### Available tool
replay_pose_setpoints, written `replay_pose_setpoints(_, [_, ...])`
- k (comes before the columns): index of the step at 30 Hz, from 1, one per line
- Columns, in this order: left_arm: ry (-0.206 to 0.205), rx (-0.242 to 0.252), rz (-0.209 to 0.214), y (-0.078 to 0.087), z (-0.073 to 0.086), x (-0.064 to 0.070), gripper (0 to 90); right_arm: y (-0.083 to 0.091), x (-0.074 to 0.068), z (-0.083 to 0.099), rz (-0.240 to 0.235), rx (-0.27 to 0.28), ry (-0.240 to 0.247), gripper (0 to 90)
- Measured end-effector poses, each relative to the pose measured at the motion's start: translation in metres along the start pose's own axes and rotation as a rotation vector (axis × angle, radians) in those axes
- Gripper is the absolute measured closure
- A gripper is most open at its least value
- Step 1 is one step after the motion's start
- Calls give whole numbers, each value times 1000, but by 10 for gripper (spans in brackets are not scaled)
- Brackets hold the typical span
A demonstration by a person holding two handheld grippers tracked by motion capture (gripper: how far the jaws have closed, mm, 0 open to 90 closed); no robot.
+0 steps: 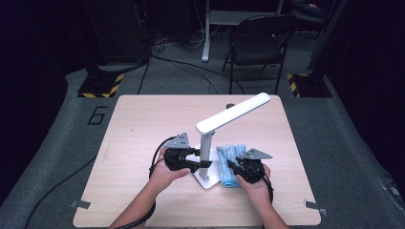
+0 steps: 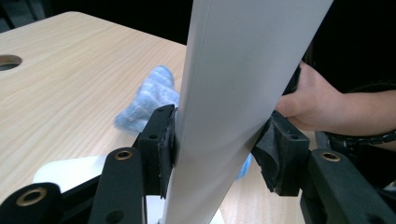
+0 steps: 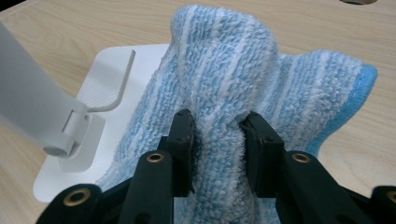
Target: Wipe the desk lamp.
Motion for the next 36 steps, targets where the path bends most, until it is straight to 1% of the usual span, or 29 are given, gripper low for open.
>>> replay_pose_setpoints(1, [-12,0,8,-1,-1,1,504,0,-1,0,-1,-7,3,661])
replay_pose_setpoints(4, [-20,-1,24,-5,-2,5,505,-6,-4,2,-7,-6,28,651])
replay_pose_setpoints(5, [-21,2,38,-5,-3,7,505,-7,-5,2,-7,-12,41,647])
replay_pose_setpoints(6, [-21,6,37,-6,-3,8,505,-8,-6,3,-7,-25,56,643])
replay_pose_setpoints(7, [-22,6,39,-6,-3,8,504,-9,-7,4,-7,-23,58,638])
replay_pose_setpoints(9, [-25,11,42,-6,-3,8,505,-13,-9,6,-5,-37,75,630])
replay_pose_setpoints(10, [-24,11,45,-6,-2,8,504,-16,-9,8,0,-60,80,629])
replay_pose_setpoints(12, [-24,12,40,-5,-2,9,504,-20,-9,13,3,-87,82,631])
replay_pose_setpoints(14, [-28,8,34,-4,-1,9,503,-20,-10,13,7,-81,85,639])
replay_pose_setpoints(15, [-28,9,36,-3,-1,9,502,-19,-11,13,4,-93,91,643])
replay_pose_setpoints(16, [-29,8,39,-2,0,9,501,-19,-12,14,5,-94,87,646])
replay_pose_setpoints(17, [-24,14,37,-1,1,10,500,-19,-12,14,0,-95,95,648])
replay_pose_setpoints(18, [-24,13,34,1,1,10,499,-18,-13,16,-4,-103,89,649])
replay_pose_setpoints(21, [-29,10,32,5,3,10,496,-16,-17,18,-14,-116,97,652])
replay_pose_setpoints(23, [-25,5,26,10,5,10,493,-15,-20,20,-15,-113,106,653])
replay_pose_setpoints(24, [-25,4,19,12,5,10,491,-15,-22,20,-22,-117,106,653])
replay_pose_setpoints(25, [-23,1,21,14,6,10,491,-15,-24,21,-26,-119,108,653])
replay_pose_setpoints(26, [-19,5,11,16,8,9,489,-15,-26,22,-28,-123,101,654])
replay_pose_setpoints(27, [-19,2,10,18,9,9,488,-15,-27,22,-36,-126,114,654])
replay_pose_setpoints(28, [-16,7,1,19,9,9,487,-15,-28,23,-41,-126,116,654])
replay_pose_setpoints(29, [-11,4,-1,21,10,9,487,-15,-30,23,-39,-126,112,654])
replay_pose_setpoints(32, [-13,-3,-14,24,11,9,486,-16,-33,24,-39,-123,126,655])
replay_pose_setpoints(35, [-7,-9,-21,27,11,10,485,-16,-38,25,-43,-128,121,657])
replay_pose_setpoints(36, [-3,-16,-30,27,11,10,485,-15,-38,26,-40,-129,125,657])
Point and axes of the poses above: each handheld gripper's, and its own axes: y roughly backward along the jaws, z roughly out of its underside, x roughly to its right, the point moved 3 cm from there along -y, roughly forward along the jaws, and after that the axes turned 13 degrees about -y, right-handed, at the moved point
